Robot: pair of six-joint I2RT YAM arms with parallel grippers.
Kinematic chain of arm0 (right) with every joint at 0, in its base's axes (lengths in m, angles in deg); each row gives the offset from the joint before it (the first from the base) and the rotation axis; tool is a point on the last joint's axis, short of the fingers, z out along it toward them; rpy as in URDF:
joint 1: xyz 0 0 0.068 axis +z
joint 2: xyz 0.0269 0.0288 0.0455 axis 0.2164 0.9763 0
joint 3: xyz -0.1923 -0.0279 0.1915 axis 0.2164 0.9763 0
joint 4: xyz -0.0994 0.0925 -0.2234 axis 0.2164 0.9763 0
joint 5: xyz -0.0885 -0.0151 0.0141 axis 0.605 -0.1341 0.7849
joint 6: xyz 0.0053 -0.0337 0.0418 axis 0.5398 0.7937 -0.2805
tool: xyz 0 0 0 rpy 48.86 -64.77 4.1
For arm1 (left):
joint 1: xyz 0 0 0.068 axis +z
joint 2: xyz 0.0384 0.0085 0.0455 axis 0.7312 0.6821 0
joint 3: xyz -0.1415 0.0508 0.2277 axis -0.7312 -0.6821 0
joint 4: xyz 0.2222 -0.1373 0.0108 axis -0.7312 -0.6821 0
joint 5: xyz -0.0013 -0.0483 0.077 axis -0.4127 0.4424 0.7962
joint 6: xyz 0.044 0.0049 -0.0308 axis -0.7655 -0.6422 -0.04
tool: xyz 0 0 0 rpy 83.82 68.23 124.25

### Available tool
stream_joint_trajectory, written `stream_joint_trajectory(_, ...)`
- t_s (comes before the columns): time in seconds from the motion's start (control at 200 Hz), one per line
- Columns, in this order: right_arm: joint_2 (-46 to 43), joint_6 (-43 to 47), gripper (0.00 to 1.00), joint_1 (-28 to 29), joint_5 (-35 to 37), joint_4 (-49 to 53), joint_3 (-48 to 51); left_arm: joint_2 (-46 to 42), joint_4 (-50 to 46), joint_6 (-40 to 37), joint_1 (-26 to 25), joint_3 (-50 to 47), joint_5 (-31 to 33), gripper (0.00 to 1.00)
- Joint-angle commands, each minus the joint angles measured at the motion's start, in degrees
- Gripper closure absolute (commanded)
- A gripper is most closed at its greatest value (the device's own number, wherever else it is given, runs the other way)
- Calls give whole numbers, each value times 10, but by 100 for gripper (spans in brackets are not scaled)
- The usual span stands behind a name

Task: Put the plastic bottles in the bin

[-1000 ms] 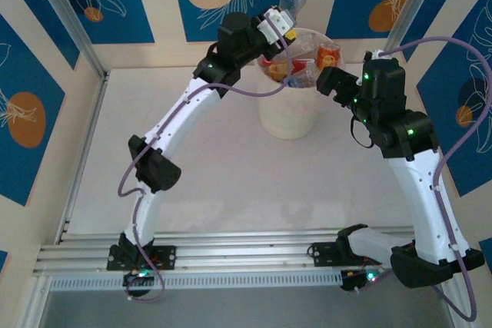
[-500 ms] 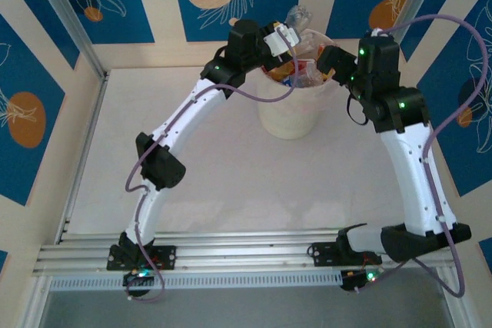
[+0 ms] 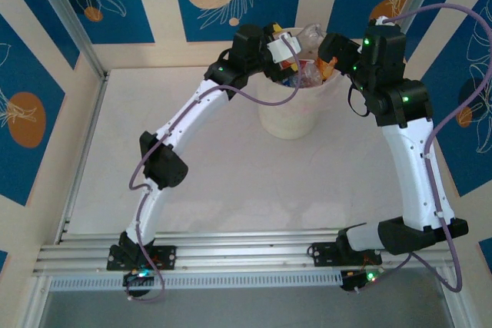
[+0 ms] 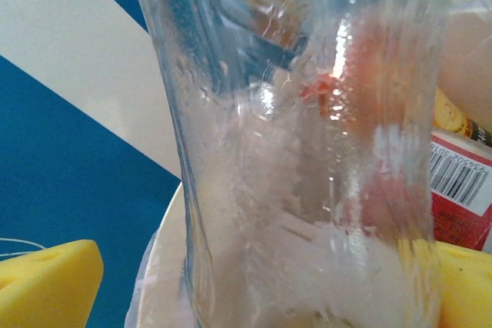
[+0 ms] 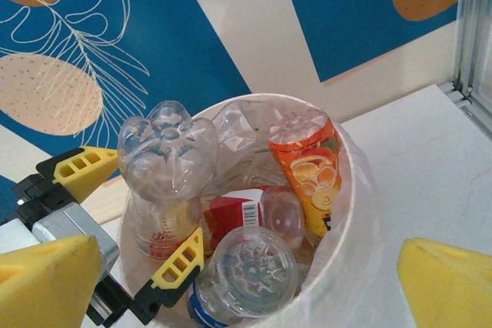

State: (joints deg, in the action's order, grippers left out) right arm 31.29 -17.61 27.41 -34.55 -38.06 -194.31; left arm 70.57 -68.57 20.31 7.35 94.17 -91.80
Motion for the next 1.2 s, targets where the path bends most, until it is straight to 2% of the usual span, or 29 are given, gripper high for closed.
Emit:
stream_joint_trajectory(0.0,1,5,1,0,13,-11,1,-11,-12,6,-7,22,-32,0)
stream_joint_trajectory(0.255,8,7,1,12,30,-24,2,-40,-30,22,-12,21,-97,0)
stream_joint_trajectory(0.64,-4,-13,2,34,48,-70,79,-67,-32,37,-11,21,-104,1)
stream_joint_trajectory(0.7,-6,-15,2,34,41,-80,88,-68,-34,41,-11,20,-107,7)
stream_joint_trajectory(0.775,-8,-16,2,34,40,-84,90,-67,-32,46,-11,20,-116,24)
stream_joint_trajectory(0.835,-8,-14,2,34,40,-83,88,-65,-26,51,-11,20,-112,32)
stream_joint_trajectory(0.91,-7,-12,1,34,34,-80,85,-62,-13,66,-11,20,-85,37)
stream_joint_trajectory(0.995,-10,-9,2,34,27,-75,83,-57,10,94,-11,20,-26,44)
stream_joint_trajectory(1.095,-15,-12,1,34,23,-72,87,-52,18,126,-7,20,44,46)
stream_joint_trajectory(1.195,-20,-17,1,34,19,-73,95,-49,4,173,0,20,83,49)
